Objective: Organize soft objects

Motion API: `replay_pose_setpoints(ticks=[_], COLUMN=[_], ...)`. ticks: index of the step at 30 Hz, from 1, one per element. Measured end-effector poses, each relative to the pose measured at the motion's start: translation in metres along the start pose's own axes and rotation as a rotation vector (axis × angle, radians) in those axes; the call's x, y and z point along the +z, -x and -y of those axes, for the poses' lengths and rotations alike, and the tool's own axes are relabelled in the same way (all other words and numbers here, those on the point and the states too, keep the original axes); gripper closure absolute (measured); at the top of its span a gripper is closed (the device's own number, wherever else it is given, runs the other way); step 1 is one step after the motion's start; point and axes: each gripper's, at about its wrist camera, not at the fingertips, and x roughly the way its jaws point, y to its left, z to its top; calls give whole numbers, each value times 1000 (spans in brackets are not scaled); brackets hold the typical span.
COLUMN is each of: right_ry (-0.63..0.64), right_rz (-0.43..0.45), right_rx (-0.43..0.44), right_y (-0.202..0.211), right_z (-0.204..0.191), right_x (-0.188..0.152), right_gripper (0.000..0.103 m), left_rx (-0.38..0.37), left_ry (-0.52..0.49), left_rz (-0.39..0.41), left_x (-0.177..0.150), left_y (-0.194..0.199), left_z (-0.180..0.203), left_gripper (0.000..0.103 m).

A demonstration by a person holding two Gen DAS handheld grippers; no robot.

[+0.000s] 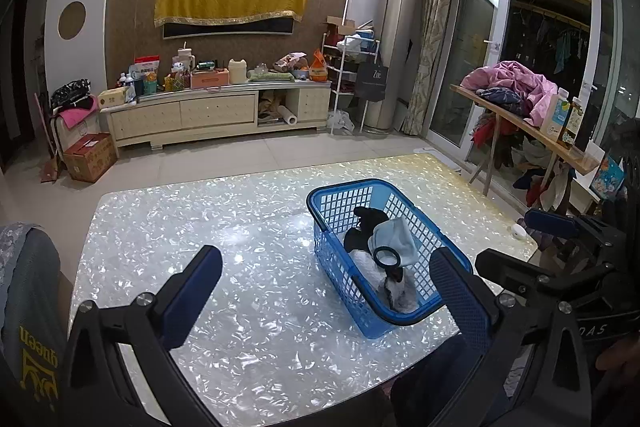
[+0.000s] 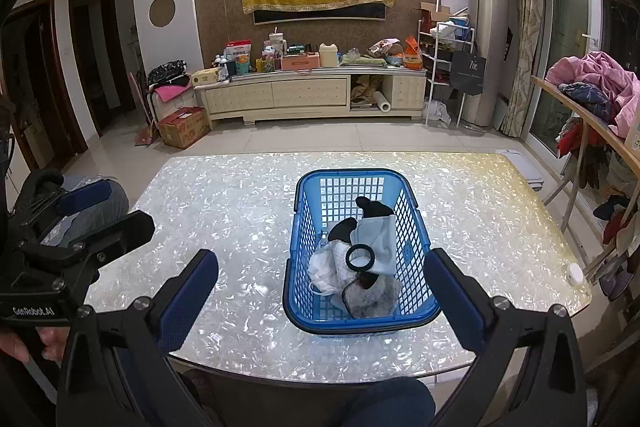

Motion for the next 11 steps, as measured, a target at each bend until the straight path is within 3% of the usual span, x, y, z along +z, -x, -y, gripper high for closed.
replay_pose_setpoints(ticks=[11], right_ry=[-2], right_rz=[-6], right_rx=[2], right_y=[0], right_z=[-1], right_x=[1], right_gripper=[0], left_rx=[-5], left_ry=[2], left_rz=[-8], left_x=[-1], left_y=[1], left_z=[2], left_gripper=[0])
